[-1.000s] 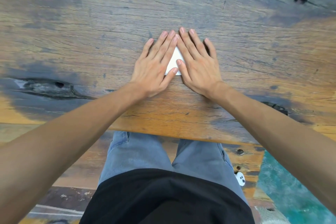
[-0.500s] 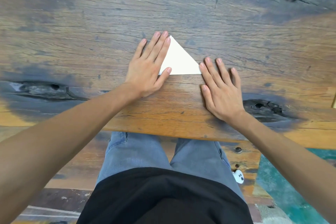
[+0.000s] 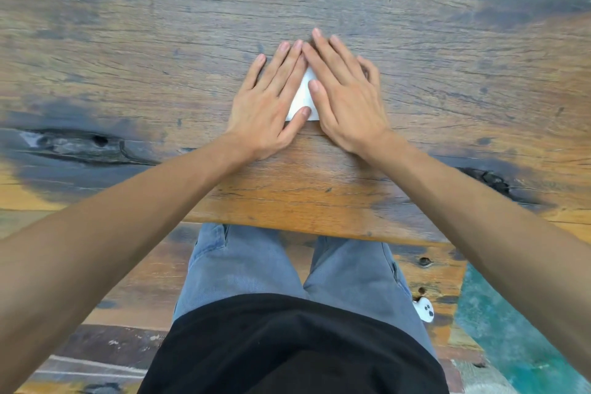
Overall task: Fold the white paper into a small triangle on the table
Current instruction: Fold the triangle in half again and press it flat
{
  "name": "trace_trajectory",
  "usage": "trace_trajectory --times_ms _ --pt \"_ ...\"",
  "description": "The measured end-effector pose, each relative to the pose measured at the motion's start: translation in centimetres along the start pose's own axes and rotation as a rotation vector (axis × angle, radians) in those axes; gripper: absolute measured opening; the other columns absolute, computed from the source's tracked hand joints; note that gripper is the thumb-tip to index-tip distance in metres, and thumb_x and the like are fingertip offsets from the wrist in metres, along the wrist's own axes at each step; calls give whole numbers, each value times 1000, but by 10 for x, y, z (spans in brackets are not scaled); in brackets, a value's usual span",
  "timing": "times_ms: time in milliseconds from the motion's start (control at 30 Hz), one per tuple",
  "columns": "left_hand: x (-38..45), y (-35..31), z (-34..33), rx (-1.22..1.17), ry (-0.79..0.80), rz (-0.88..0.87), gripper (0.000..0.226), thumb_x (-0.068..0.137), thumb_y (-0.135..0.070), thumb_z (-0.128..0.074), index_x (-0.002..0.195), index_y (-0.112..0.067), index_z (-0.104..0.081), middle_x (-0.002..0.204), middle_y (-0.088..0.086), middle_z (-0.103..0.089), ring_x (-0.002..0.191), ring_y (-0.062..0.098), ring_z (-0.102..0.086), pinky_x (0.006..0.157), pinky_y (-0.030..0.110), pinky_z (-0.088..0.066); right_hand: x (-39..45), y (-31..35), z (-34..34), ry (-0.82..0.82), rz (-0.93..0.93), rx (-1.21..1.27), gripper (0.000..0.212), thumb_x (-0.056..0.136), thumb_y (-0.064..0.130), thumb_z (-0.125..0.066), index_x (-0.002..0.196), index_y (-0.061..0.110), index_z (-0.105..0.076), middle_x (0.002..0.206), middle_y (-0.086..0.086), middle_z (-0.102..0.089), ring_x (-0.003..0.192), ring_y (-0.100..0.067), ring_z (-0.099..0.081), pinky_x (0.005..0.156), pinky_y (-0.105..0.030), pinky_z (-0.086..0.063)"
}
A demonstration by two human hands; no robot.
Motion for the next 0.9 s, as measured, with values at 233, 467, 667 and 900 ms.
trace_trajectory --times_ms 233,467,667,900 --pt "-5 3 -2 -4 -36 1 76 105 -55 -23 163 -6 -15 172 10 -14 160 25 -11 129 53 -9 -2 -6 -13 22 26 -137 57 111 37 -20 166 22 -20 174 2 -17 161 -17 -12 128 -41 -16" --pt "-43 15 -4 -6 -35 28 75 106 -54 -23 164 -7 -12 173 9 -12 161 24 -9 130 51 -11 -2 -7 -18 -23 29 -148 56 111 36 -22 165 21 -23 173 1 -20 161 -17 -15 127 -40 -17" --pt "-100 32 -7 13 16 12 72 106 -50 -21 164 -10 -8 174 7 -8 161 22 -4 130 47 -9 -2 -7 -18 -5 6 -112 55 111 36 -23 165 23 -23 173 3 -20 161 -16 -15 126 -39 -15" --pt "-114 33 -7 -37 7 59 69 106 -50 -23 165 -18 -9 174 0 -8 161 21 -2 130 46 -2 -21 28 -16 -81 -98 -26 59 110 37 -25 165 19 -21 174 -3 -16 161 -20 -13 128 -46 -16"
Point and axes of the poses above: each hand's wrist, its own x-axis towards the middle knuckle, its own z-axis out of the back of the hand, y = z × x, the point moved 1 cm from there along x, towards the middle knuckle
